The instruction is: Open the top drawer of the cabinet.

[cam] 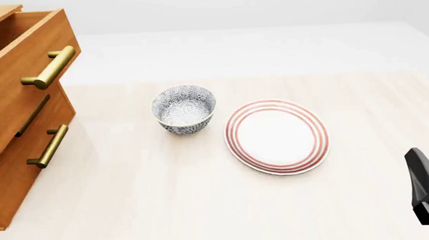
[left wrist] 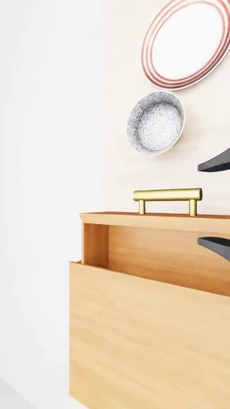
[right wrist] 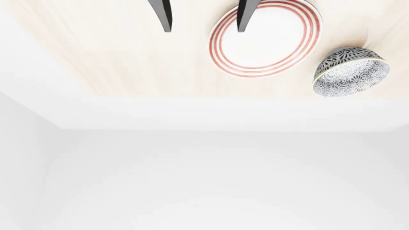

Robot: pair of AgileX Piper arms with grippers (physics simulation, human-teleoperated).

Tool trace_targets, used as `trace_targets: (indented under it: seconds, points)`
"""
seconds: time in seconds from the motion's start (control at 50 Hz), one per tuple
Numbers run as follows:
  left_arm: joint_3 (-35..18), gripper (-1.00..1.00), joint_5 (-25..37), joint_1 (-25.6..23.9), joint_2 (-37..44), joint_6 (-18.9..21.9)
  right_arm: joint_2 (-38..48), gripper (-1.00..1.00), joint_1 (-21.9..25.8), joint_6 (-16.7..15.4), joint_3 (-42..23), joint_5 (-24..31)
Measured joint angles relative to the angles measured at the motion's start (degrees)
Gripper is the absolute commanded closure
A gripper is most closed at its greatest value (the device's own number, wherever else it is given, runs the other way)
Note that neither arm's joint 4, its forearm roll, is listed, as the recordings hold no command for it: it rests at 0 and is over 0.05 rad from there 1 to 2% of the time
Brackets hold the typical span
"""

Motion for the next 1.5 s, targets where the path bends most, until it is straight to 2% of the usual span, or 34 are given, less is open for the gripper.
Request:
trace_targets:
  seconds: [0.52,1.06,1.5]
  points:
    - [-3.15,-1.00,4.01,-0.07,3.86,-1.07,0.00,-1.00,0.00,0.00,0.00,0.00]
    - [0.60,-1.00,2.99,1.32,3.10,-1.97,0.01,-1.00,-0.01,0.00,0.00,0.00]
    - [4.56,-1.00,-0.15,0.79,3.57,-2.71,0.00,-1.00,0.00,0.00,0.00,0.00]
